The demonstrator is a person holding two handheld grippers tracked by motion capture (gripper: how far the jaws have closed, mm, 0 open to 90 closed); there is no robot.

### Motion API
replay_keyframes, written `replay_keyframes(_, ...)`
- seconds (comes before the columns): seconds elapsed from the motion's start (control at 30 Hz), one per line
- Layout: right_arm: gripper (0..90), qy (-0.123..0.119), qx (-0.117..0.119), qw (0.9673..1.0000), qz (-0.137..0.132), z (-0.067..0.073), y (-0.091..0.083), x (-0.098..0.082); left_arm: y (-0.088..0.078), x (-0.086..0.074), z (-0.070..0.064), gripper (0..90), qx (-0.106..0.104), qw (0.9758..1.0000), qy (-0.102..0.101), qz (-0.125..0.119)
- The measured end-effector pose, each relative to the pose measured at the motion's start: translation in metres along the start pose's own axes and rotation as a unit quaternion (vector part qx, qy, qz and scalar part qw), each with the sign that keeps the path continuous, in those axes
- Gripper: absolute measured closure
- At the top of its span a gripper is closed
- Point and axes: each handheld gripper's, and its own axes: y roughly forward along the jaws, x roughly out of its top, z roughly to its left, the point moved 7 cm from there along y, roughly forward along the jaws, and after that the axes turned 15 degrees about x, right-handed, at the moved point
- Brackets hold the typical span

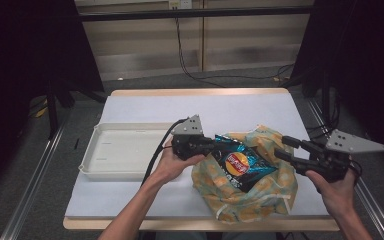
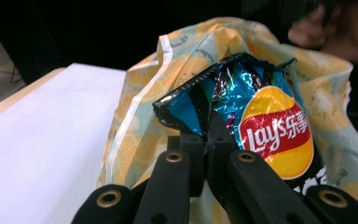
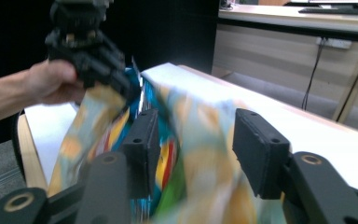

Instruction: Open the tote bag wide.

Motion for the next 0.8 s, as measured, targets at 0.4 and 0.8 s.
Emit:
replay_keyframes(0.4,62.4,0.012,0.059,0.9968,0.052,-0.017,0.068,-0.003,-0.009,0.000,0.000,85.0,-0.003,0.9999,-0.005,-0.015)
replay_keyframes(0.8,90.0,0.012,0.066,0.9955,0.067,-0.014,0.075,-0.011,-0.006,0.018,-0.007,66.6,0.006,0.9991,0.016,-0.039)
